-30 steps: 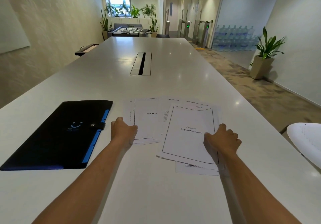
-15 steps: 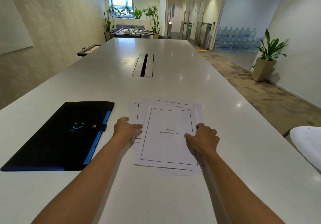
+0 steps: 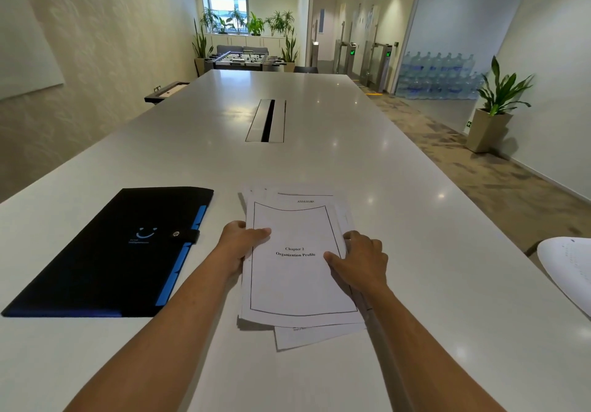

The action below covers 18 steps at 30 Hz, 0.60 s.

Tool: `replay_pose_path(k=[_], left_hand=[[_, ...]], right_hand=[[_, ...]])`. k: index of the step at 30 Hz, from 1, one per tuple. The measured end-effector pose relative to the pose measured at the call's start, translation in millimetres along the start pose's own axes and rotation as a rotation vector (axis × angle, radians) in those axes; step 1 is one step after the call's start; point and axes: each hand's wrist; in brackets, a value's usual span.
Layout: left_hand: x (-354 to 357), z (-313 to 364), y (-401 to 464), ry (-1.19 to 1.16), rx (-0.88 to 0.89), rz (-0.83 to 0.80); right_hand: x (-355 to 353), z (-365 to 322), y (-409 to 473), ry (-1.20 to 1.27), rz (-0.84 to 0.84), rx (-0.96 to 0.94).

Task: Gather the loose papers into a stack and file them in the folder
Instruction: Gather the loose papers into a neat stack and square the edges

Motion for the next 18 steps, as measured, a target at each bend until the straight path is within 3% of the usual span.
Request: replay_pose_path(k=[5, 13, 18], left_hand=[[7.7, -4.6, 2.2, 0.152, 0.046, -0.014], [10.2, -19.1, 0.9, 0.02, 0.102, -0.131], [6.7, -25.2, -4.0, -0.038, 0.196, -0.132]], right_hand=[[0.3, 0.6, -2.6, 0.018, -0.015, -0.01], [-2.5, -0.8, -3.7, 0.105, -0.055, 0.042], [-11.0, 6.6, 2.2, 0.402, -0.101, 0.164]])
Point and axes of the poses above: each hand's wrist, its own y-axis towards the middle knuckle, its own x-axis out of the palm, z = x × y, and after that the axes turned 7 degrees about z, right-handed
